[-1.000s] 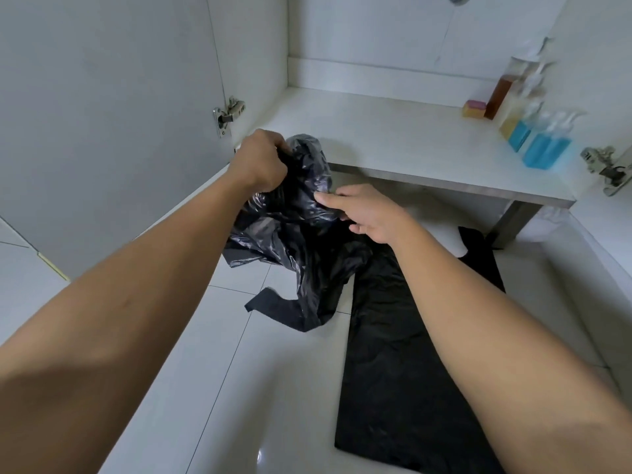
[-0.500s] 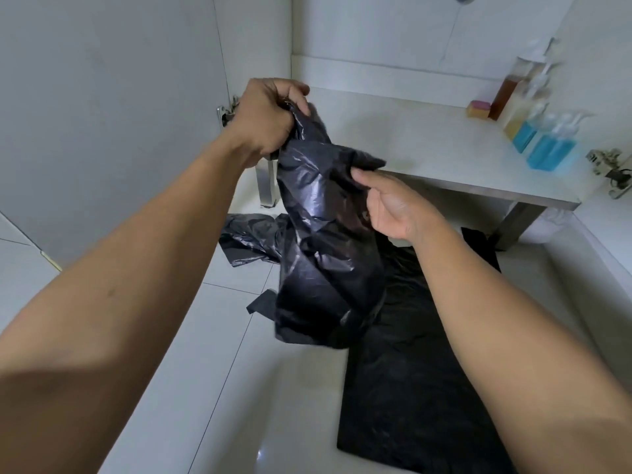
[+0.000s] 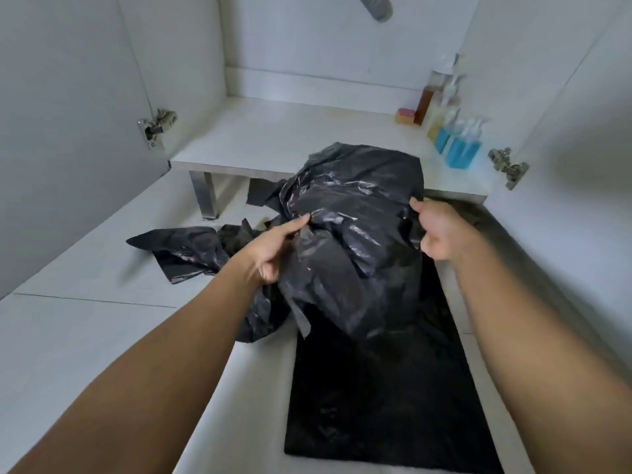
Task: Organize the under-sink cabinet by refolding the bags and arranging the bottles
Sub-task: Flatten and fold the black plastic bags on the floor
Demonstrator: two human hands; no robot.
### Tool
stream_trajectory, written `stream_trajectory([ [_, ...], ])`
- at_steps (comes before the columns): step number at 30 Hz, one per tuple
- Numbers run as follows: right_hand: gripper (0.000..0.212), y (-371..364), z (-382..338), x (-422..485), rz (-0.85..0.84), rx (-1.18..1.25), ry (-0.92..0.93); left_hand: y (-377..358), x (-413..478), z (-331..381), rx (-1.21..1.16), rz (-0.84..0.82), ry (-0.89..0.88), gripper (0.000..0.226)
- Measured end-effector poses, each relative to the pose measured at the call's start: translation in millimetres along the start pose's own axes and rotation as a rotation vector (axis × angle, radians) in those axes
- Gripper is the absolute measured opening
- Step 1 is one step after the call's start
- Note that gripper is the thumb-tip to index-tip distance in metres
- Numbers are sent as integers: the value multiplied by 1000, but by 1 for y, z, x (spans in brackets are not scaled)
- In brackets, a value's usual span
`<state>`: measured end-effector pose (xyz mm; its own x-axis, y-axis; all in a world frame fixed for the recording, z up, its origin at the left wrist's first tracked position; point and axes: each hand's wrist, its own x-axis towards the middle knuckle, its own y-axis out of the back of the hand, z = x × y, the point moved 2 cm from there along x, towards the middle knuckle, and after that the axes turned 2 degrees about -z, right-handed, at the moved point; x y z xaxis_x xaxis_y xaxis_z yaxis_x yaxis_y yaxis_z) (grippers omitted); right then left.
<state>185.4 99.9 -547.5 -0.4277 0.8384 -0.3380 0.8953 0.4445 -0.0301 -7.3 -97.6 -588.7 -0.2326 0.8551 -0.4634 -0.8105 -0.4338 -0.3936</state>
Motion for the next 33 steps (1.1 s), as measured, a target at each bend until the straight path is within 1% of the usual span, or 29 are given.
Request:
stream_trajectory([
  [1,14,17,8,2,60,-129,-20,-5,5,-6,48,62,27,43],
  [2,15,35,18,5,122,-262,-41,-9,9,-13,96,120,50,41],
  [3,17,54,29,8,178,-413,-60,-13,13,-19,148,155,51,46],
  [5,18,89,53,13,243,-677,-86,-19,20,-28,230,188,31,64],
  [7,11,110,73,13,274,-789,-75,-27,22,-36,257,202,14,72],
  [8,10,118,82,11,293,-824,-73,-30,26,-42,254,205,15,71],
  [10,24,130,101,10,302,-914,-101,-29,37,-55,282,206,51,68],
  [11,30,133,111,10,272,-960,-126,-26,45,-62,332,204,88,68],
  [13,32,136,127,16,217,-976,-168,-19,57,-73,496,192,173,77],
  [14,27,135,132,19,198,-966,-175,-17,62,-77,580,181,194,78],
  [15,19,132,134,21,184,-943,-163,-17,65,-78,668,176,179,74],
  [16,11,128,134,24,163,-921,-125,-18,68,-78,749,183,132,68],
  [17,12,125,134,29,150,-891,-58,-19,71,-76,811,202,59,61],
  [19,31,115,130,33,188,-845,99,-17,77,-73,885,270,-110,44],
  [21,36,107,127,35,278,-801,216,-12,82,-70,977,375,-220,35],
  [22,35,105,129,37,299,-791,218,-10,84,-71,1057,397,-220,32],
  [23,34,104,133,39,295,-789,173,-6,86,-74,1139,391,-172,33],
  [24,33,104,138,41,272,-792,95,-1,89,-78,1210,368,-101,42],
  [25,35,105,142,43,246,-792,18,3,91,-82,1260,344,-20,54],
  [27,45,108,149,46,249,-791,-45,12,94,-88,1315,314,75,75],
  [29,58,108,152,45,297,-817,-4,16,95,-92,1348,276,103,92],
  [30,61,104,151,41,318,-875,47,17,96,-94,1346,253,100,97],
  [32,56,95,153,34,330,-1067,191,14,96,-99,1261,223,71,97],
  [33,51,89,156,31,287,-1171,247,13,98,-102,1194,220,48,94],
])
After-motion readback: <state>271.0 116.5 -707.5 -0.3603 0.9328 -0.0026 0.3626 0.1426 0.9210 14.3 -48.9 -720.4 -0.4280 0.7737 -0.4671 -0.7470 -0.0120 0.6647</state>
